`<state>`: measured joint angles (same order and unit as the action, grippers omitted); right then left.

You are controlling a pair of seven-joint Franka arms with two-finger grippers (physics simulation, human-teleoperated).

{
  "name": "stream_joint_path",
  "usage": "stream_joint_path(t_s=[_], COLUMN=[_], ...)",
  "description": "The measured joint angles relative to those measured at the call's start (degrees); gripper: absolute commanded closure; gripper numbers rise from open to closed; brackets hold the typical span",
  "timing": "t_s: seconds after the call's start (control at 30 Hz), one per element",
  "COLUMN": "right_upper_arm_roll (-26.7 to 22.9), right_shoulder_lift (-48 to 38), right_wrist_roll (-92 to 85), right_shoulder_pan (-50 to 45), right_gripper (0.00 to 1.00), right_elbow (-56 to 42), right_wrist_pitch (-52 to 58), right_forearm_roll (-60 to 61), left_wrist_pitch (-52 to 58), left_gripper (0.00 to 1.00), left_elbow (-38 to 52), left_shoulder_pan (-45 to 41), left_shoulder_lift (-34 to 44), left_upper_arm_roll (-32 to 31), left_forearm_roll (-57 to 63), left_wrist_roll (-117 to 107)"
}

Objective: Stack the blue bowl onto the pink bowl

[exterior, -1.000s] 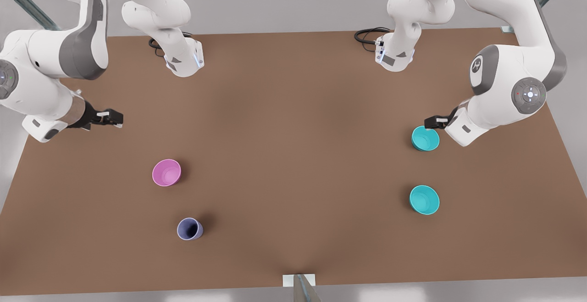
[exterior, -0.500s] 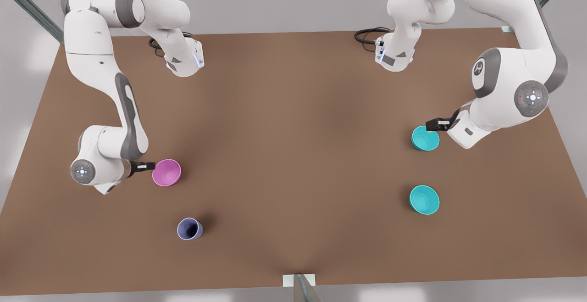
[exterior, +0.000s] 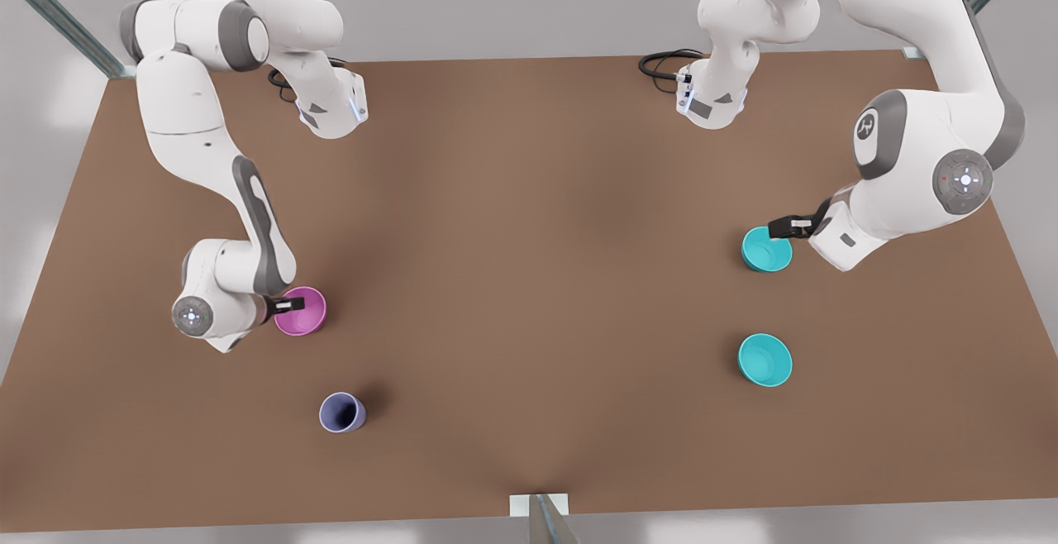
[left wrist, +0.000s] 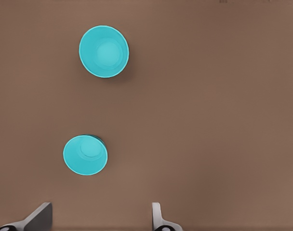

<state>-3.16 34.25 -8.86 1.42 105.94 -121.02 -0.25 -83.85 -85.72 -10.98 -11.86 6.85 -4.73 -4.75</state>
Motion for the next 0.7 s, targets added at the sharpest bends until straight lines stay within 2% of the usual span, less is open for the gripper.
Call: stream_joint_path(t_s=[0.03, 0.07, 0.1, 0.23, 0.37, 0.5, 0.6, 0.7], right_upper_arm_roll=[0.0, 0.0, 0.0, 0.6, 3.4, 9.7, 12.7, 13.0], right_shoulder_lift=[0.0, 0.0, -0.1, -0.2, -1.8, -5.2, -3.9, 4.7], right_wrist_roll=[-0.1, -0.1, -0.3, -1.3, -1.5, -1.4, 0.3, 4.6], right_shoulder_pan=[-0.1, -0.3, -0.4, -0.5, -0.4, -1.1, -8.4, -19.4], right_gripper=[0.53, 0.75, 0.79, 0.79, 0.79, 0.79, 0.79, 0.79], right_elbow=[-0.1, -0.3, -0.4, -0.5, -1.5, -6.9, -13.3, -25.3], right_wrist_pitch=[-0.2, -0.3, -0.4, -0.4, 0.5, 4.8, 6.7, 5.6], right_forearm_roll=[0.1, 0.3, 0.5, 2.3, 5.0, 10.4, 15.7, 18.7], left_wrist_pitch=[0.0, 0.0, 0.0, 0.0, 0.0, 0.1, 0.3, 0.5], left_gripper=[0.0, 0.0, 0.0, 0.0, 0.0, 0.0, 0.0, 0.0], left_elbow=[0.0, 0.0, 0.0, 0.1, 0.1, 0.1, 0.1, 0.1], left_shoulder_pan=[0.0, -0.1, -0.1, -0.1, -0.1, -0.1, -0.1, -0.1], left_shoulder_lift=[0.0, 0.0, 0.1, 0.0, 0.0, 0.0, 0.0, 0.0], left_upper_arm_roll=[0.0, 0.0, 0.0, -0.1, -0.1, -0.1, -0.1, -0.1], left_forearm_roll=[-0.1, -0.1, -0.2, -0.3, -0.3, -0.3, -0.3, -0.3], left_wrist_roll=[0.0, 0.0, -0.1, -0.1, -0.2, -0.2, -0.2, -0.3])
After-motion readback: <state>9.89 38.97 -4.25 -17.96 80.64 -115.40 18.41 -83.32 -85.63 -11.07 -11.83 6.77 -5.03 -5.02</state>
